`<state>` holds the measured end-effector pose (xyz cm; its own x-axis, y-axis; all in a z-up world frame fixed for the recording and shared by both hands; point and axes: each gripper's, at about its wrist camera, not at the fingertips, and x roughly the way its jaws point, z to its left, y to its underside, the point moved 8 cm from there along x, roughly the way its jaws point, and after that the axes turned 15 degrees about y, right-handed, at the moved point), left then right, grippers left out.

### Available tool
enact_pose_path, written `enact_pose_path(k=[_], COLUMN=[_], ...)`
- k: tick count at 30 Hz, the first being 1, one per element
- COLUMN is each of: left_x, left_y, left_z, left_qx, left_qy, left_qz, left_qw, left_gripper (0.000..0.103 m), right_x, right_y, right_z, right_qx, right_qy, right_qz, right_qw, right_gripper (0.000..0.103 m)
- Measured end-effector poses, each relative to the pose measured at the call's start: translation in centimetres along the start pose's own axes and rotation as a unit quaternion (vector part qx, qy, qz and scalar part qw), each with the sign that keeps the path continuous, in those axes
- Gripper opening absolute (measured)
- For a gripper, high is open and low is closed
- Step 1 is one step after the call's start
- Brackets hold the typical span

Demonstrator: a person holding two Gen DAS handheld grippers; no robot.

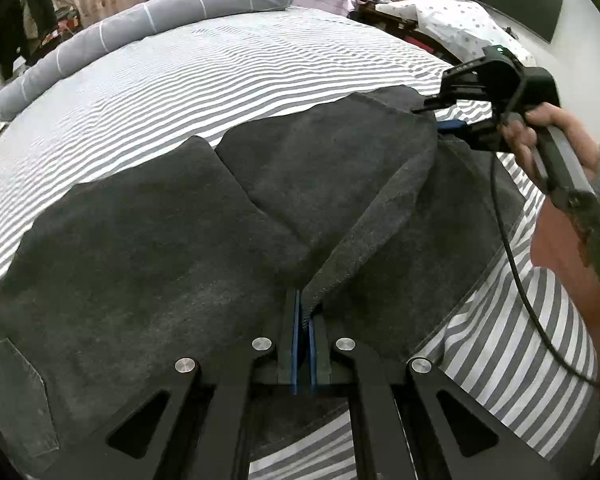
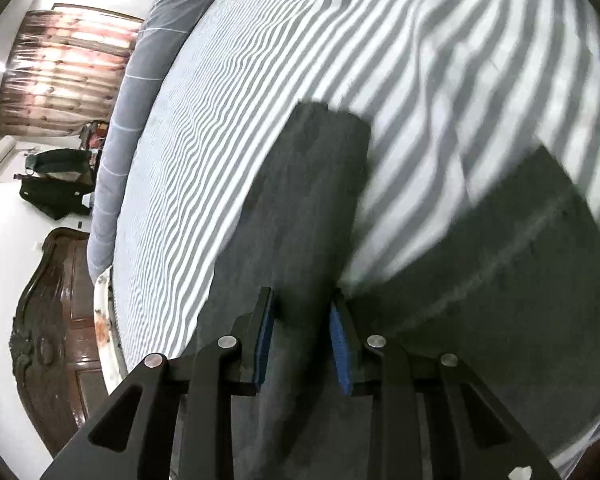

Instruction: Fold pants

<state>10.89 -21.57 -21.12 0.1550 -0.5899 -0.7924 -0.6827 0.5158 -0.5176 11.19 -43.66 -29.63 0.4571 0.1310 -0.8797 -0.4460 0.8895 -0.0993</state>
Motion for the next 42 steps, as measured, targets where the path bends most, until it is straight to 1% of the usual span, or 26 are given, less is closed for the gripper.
enact_pose_path(k=[1, 5, 6, 7, 9, 11, 12, 13, 14, 15, 18, 20, 22, 24, 26, 28, 31, 32, 35, 36, 38, 42], left_x=[-0.1, -0.1, -0.1, 0.0, 0.1, 0.3, 0.4, 0.5, 0.7, 0.8, 1.2, 1.6, 1.9, 2.0, 2.0, 2.0, 2.1, 2.1, 2.1, 2.1, 2.2, 2.3], left_y=[0.1, 0.2, 0.3, 0.5, 0.7, 1.0, 1.2, 1.4, 1.4, 1.6, 1.8, 1.8, 2.0, 2.1, 2.1, 2.2, 2.2, 2.2, 2.2, 2.2, 2.2, 2.1], left_z=[-0.1, 0.4, 0.5, 0.5, 0.9, 1.0, 1.1, 1.2, 1.3, 1.5, 1.7, 1.7, 2.0, 2.3, 2.5, 2.6, 2.5, 2.5, 2.4, 2.5, 2.6, 2.5], left_qx=[-0.002, -0.002, -0.003, -0.006, -0.014, -0.017, -0.019, -0.022, -0.025, -0.030, -0.034, -0.035, -0.047, -0.056, -0.055, -0.056, -0.061, -0.062, -0.059, -0.059, -0.059, -0.061], left_qy=[0.002, 0.007, 0.011, 0.012, 0.017, 0.018, 0.019, 0.021, 0.021, 0.022, 0.025, 0.026, 0.034, 0.038, 0.038, 0.038, 0.039, 0.039, 0.036, 0.035, 0.035, 0.036], left_qz=[-0.001, -0.002, -0.001, 0.000, 0.001, 0.005, 0.007, 0.009, 0.011, 0.013, 0.016, 0.018, 0.017, 0.016, 0.015, 0.014, 0.013, 0.013, 0.015, 0.015, 0.016, 0.016], left_qw=[1.0000, 1.0000, 0.9999, 0.9999, 0.9998, 0.9997, 0.9996, 0.9995, 0.9994, 0.9992, 0.9990, 0.9989, 0.9982, 0.9976, 0.9976, 0.9976, 0.9973, 0.9972, 0.9975, 0.9976, 0.9975, 0.9974], left_gripper=[0.003, 0.003, 0.003, 0.003, 0.003, 0.003, 0.003, 0.003, 0.003, 0.003, 0.003, 0.003, 0.003, 0.003, 0.003, 0.003, 0.003, 0.003, 0.003, 0.003, 0.003, 0.004], right_x=[0.0, -0.6, -0.6, -0.6, -0.3, 0.4, 0.7, 1.1, 1.5, 1.9, 2.1, 1.6, 1.1, 0.2, -0.4, -0.5, 0.1, 0.5, 1.5, 1.7, 1.9, 1.4], right_y=[-0.3, -1.6, -1.8, -1.9, -2.2, -2.4, -2.5, -2.4, -2.1, -1.7, -1.2, -1.3, -1.7, -2.7, -3.4, -4.2, -4.5, -4.5, -4.0, -3.7, -3.1, -2.1], right_z=[0.1, 2.9, 4.3, 5.0, 7.7, 11.0, 12.3, 13.7, 15.0, 16.8, 19.2, 19.0, 17.7, 15.4, 12.7, 10.4, 8.4, 7.9, 8.0, 8.2, 9.2, 9.4], right_qx=[-0.005, -0.054, -0.075, -0.086, -0.115, -0.150, -0.161, -0.171, -0.182, -0.191, -0.199, -0.199, -0.189, -0.177, -0.161, -0.145, -0.121, -0.118, -0.125, -0.125, -0.127, -0.144], right_qy=[0.007, 0.027, 0.039, 0.044, 0.048, 0.051, 0.051, 0.050, 0.039, 0.016, -0.002, -0.009, -0.008, 0.002, 0.005, 0.023, 0.018, 0.022, 0.029, 0.024, 0.016, 0.017], right_qz=[-0.005, -0.021, -0.025, -0.027, -0.029, -0.026, -0.025, -0.022, -0.014, -0.001, 0.002, 0.000, -0.003, -0.014, -0.023, -0.027, -0.009, -0.006, 0.002, 0.007, 0.011, 0.006], right_qw=[1.000, 0.998, 0.996, 0.995, 0.992, 0.987, 0.985, 0.984, 0.982, 0.982, 0.980, 0.980, 0.982, 0.984, 0.987, 0.989, 0.992, 0.993, 0.992, 0.992, 0.992, 0.989], right_gripper=[0.012, 0.011, 0.011, 0.011, 0.011, 0.015, 0.019, 0.026, 0.030, 0.034, 0.034, 0.034, 0.034, 0.034, 0.034, 0.033, 0.030, 0.028, 0.025, 0.024, 0.024, 0.024])
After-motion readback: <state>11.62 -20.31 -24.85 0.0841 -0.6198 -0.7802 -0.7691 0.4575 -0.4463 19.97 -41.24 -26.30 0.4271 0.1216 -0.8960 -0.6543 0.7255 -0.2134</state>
